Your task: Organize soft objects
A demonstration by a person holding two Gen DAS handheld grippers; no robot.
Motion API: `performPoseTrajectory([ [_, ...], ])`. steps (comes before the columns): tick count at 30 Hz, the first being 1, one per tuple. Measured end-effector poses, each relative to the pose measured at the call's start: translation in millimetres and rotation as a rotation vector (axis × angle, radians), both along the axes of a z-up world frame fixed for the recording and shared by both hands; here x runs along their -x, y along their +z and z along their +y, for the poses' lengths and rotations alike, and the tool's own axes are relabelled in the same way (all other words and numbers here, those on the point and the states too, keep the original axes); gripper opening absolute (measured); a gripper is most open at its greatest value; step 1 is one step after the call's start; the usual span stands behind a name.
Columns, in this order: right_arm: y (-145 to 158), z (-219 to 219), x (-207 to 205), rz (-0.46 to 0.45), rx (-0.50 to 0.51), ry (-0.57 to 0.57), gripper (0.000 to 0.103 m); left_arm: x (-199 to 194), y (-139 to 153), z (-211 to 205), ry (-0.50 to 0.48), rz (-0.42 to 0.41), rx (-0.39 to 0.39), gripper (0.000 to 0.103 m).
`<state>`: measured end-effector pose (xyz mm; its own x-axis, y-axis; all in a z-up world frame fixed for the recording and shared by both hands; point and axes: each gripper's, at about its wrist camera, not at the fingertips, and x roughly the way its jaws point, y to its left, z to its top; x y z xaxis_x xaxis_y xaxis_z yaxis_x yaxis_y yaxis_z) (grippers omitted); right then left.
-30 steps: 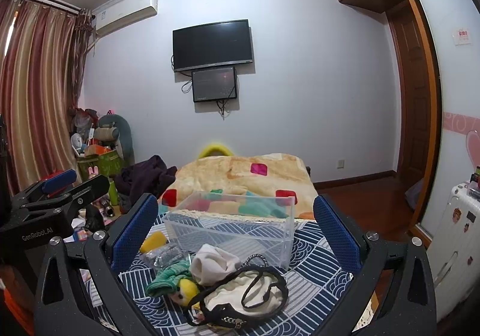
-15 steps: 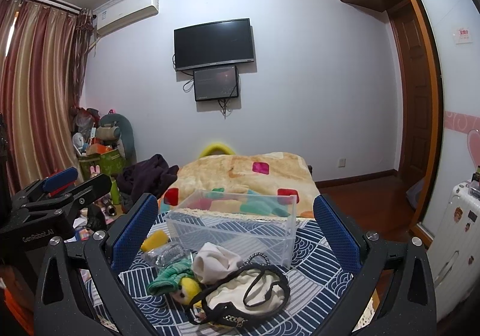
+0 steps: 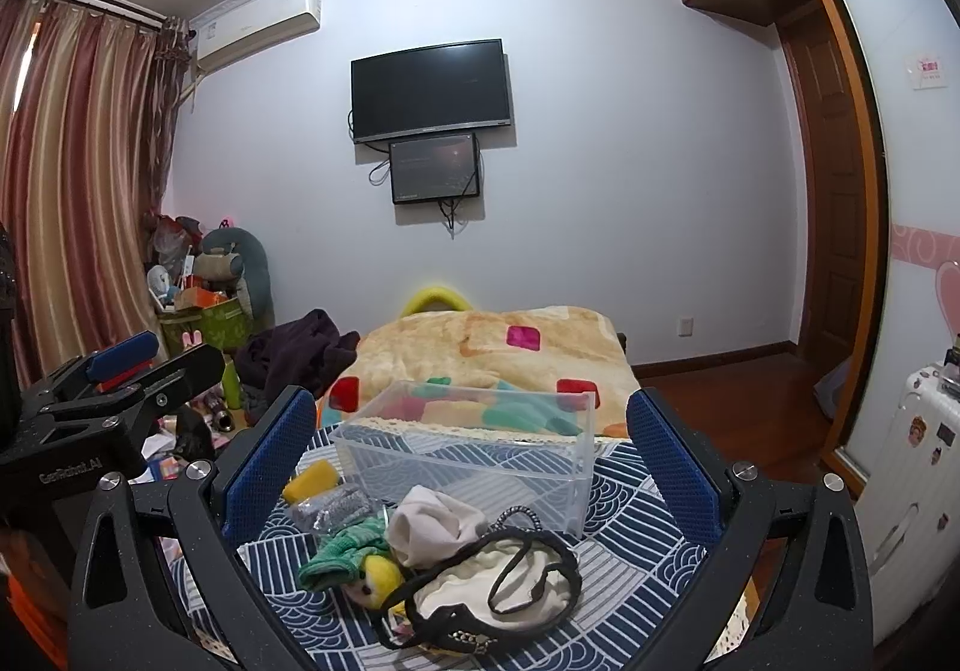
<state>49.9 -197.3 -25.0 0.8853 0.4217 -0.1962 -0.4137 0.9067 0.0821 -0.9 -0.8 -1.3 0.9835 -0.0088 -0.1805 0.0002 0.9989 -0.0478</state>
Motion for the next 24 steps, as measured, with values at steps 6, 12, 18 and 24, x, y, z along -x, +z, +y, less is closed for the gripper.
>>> performPoseTrajectory([
  [6,1.3,0.1,-2.0,0.007,-0.003,0.008,0.103,0.5,0.1,0.3,0.001,-0.001,-0.003,0.103],
  [12,1.7,-0.1,-1.9,0.006,-0.004,0.009,0.103,0.8,-0.2,-0.4,0.002,0.000,-0.002,0.103],
  [18,2.4,-0.8,-2.0,0.003,-0.010,0.010,0.103,0.6,-0.5,-0.3,0.004,0.001,0.000,0.103],
  [24,2.2,0.4,-3.1,0.005,-0.007,0.011,0.103,-2.2,-1.6,2.3,0.001,0.010,0.012,0.103],
])
